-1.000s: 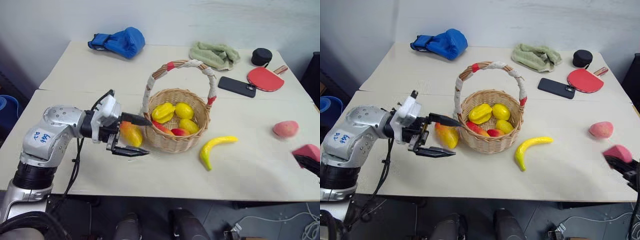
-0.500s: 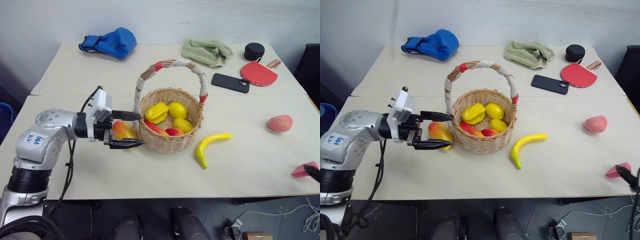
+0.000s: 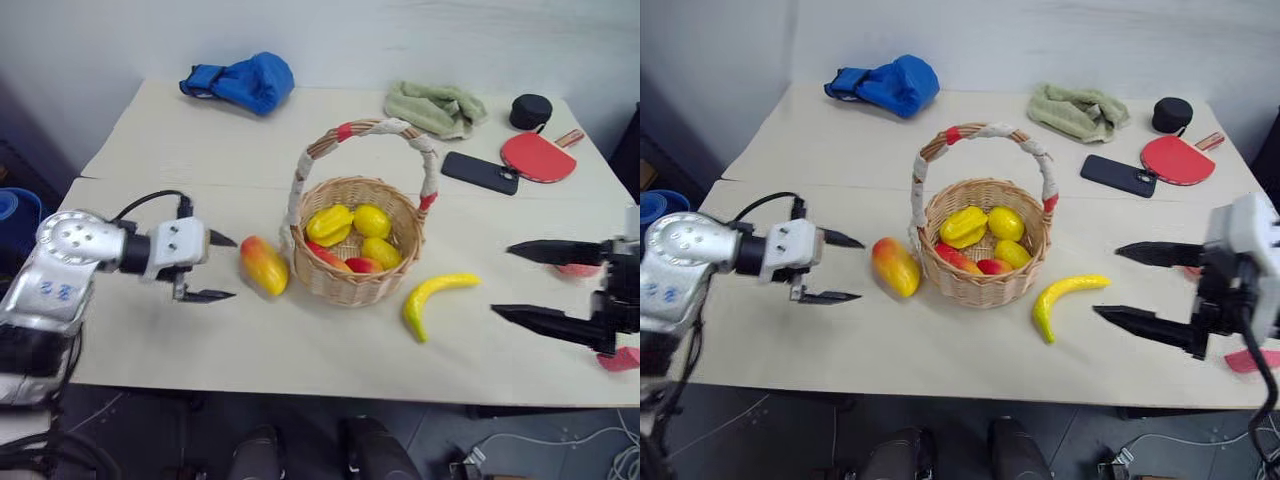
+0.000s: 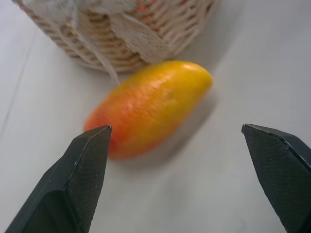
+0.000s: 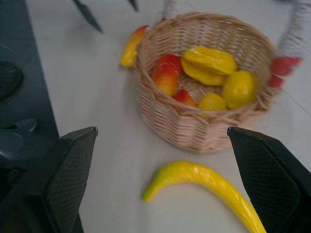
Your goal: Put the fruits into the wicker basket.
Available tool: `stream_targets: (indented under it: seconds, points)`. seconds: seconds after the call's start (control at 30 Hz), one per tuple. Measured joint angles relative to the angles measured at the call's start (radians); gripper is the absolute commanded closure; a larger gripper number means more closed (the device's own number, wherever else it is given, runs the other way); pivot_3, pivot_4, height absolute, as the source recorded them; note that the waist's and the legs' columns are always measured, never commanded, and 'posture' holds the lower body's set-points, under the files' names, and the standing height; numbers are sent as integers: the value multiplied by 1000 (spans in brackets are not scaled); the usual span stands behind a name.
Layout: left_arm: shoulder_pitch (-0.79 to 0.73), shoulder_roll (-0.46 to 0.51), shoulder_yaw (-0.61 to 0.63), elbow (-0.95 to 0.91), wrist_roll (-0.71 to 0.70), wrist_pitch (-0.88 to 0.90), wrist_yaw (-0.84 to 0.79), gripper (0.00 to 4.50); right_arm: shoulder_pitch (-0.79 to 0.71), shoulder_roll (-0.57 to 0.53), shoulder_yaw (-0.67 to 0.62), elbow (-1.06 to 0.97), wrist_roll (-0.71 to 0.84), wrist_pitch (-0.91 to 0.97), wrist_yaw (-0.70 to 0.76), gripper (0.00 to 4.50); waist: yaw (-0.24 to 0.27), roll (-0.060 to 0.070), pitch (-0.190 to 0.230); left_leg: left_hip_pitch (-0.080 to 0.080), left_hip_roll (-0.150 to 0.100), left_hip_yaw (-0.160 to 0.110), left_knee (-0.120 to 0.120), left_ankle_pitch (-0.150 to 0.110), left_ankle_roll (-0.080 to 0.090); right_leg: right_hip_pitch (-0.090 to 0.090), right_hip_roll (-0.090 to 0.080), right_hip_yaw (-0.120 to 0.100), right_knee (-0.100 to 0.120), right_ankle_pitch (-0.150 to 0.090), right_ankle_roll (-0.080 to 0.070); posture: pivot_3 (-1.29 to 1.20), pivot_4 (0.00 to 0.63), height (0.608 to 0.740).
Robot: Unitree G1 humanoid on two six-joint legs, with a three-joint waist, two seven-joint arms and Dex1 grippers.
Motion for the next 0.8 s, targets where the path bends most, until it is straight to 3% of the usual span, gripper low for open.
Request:
stream_targets:
  seconds: [0.13, 0.33, 0.43, 0.47, 0.53, 0.7, 0.8]
  points:
    - [-171, -106, -93, 255, 89, -204, -70, 0, -150, 6, 153, -16, 1, -28, -33, 53, 0, 0, 0, -13, 1, 2, 8, -2, 2, -14, -3, -4, 6, 0, 2, 0, 150, 740]
    - [-290, -164, -189, 534, 212, -432, -130, 0, -201, 35, 217, -17, 0, -28, -95, 53, -4, 0, 0, -16, 2, 3, 10, -1, 1, -20, -4, -9, 10, 0, 2, 0, 150, 740]
    - [-323, -182, -207, 625, 253, -492, -130, 581, -201, 49, 214, -17, 11, -24, -125, 0, -2, 0, 0, -16, 2, 4, 12, -1, 1, -19, -4, -9, 10, 0, 1, 0, 150, 740]
    - [-337, -198, -207, 654, 261, -511, -129, 956, -201, 50, 212, -17, 13, -22, -137, 0, -1, 0, 0, -17, 2, 3, 14, -1, 2, -19, -4, -9, 11, 0, 1, 0, 150, 740]
    - [-341, -209, -206, 669, 260, -530, -141, 1452, -198, 51, 208, -20, 15, -21, -153, 0, -1, 0, 0, -18, 2, 3, 19, -2, 4, -18, -5, -9, 12, 0, 2, 0, 150, 740]
    - [-331, -206, -167, 643, 189, -480, -219, 1491, -170, 54, 177, -29, 24, -11, -166, 0, -1, 0, 0, -20, 2, 1, 23, -3, 5, -19, -5, -11, 15, 0, 2, 0, 150, 740]
    - [-266, -164, -135, 465, 60, -321, -220, 1491, -156, 69, 174, -40, 30, -8, -177, 0, -3, 0, 0, -21, 3, 0, 23, -3, 5, -19, -5, -12, 18, 1, 2, 0, 150, 740]
